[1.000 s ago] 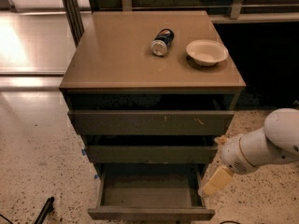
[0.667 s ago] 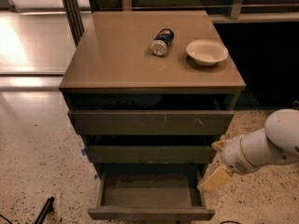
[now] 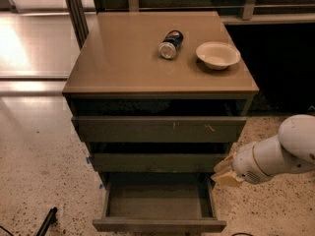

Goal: Close bottom drawer

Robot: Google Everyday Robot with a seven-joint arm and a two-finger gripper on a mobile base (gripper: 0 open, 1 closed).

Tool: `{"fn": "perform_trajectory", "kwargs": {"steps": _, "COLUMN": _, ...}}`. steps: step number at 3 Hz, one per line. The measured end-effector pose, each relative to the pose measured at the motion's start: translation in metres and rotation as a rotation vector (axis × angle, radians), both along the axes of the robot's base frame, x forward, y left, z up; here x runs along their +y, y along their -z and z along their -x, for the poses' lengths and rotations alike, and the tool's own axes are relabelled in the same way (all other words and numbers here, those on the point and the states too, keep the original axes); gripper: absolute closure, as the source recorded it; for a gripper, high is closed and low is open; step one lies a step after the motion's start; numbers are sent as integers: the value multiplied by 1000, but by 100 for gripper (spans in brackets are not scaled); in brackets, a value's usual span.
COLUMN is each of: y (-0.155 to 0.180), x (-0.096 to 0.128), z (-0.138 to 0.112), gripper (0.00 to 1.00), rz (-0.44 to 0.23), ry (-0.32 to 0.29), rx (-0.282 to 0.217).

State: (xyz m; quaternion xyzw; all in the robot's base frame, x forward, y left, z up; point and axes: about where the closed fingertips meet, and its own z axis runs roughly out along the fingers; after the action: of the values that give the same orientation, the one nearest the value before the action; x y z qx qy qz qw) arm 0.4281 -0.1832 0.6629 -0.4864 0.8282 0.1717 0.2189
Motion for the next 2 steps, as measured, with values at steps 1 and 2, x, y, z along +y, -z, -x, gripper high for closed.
{"fn": "perform_trajectory", "kwargs": {"steps": 1, "y": 0, "x": 0, "z": 0, "gripper": 87, "rz": 0, "ry": 0, "rx": 0}}
{"fn": "perform_trajectory", "kwargs": {"steps": 2, "y": 26, "x": -1, "z": 8, "gripper": 100, "rz": -39, "ry": 8, "rx": -26}}
